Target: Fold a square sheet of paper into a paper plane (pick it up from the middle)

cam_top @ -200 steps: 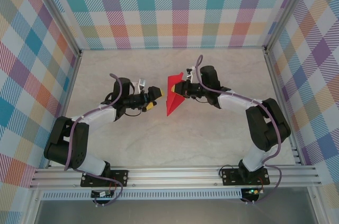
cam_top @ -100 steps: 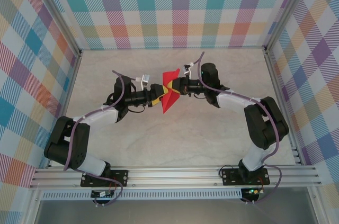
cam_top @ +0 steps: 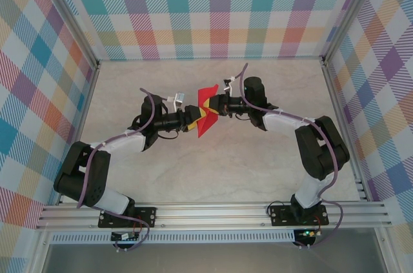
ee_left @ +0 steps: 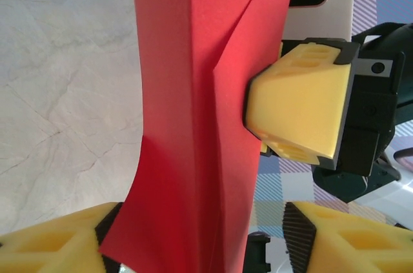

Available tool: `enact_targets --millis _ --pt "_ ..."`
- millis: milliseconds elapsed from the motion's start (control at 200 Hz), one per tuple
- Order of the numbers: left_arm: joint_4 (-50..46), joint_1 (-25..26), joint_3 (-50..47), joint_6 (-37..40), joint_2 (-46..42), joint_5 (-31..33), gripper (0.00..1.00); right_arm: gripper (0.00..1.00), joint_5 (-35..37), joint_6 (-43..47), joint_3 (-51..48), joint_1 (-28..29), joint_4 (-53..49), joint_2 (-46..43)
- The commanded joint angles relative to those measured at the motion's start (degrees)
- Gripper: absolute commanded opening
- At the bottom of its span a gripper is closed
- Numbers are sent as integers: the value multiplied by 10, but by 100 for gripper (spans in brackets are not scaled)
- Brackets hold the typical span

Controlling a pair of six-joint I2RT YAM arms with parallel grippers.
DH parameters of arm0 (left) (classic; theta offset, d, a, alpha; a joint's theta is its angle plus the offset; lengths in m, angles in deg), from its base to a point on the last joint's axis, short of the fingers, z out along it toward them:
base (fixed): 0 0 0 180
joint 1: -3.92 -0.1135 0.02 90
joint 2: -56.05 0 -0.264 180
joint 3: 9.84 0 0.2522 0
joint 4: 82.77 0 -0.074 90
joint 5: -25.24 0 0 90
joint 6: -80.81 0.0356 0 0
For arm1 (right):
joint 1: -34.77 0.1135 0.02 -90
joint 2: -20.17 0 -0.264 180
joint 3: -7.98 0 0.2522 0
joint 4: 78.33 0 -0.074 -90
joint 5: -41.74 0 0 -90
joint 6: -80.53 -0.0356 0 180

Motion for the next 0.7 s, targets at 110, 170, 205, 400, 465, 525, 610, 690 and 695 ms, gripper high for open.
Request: enact_targets --millis 110,170,205,400,465,525,610,690,695 --pt "46 6 -9 -18 11 14 47 12 -11 -1 12 -2 15 14" --pt "50 6 -9 -19 13 14 41 12 -12 -1 12 -2 13 15" --pt "52 6 -9 -19 15 15 38 12 -12 0 11 -2 12 15" --pt "53 6 -8 -17 17 15 22 14 -10 1 10 -2 1 13" --pt "52 6 -9 -15 18 15 17 15 -2 8 9 -2 -15 8" --pt "51 6 -10 -12 18 17 14 16 5 15 9 -2 -28 2" --pt "36 6 -7 -3 18 20 10 22 21 32 8 -2 -63 -12" --pt "14 6 -5 14 17 26 9 32 53 59 8 -4 -121 -35" --pt "11 6 -4 15 17 26 9 32 56 62 8 -4 -125 -37"
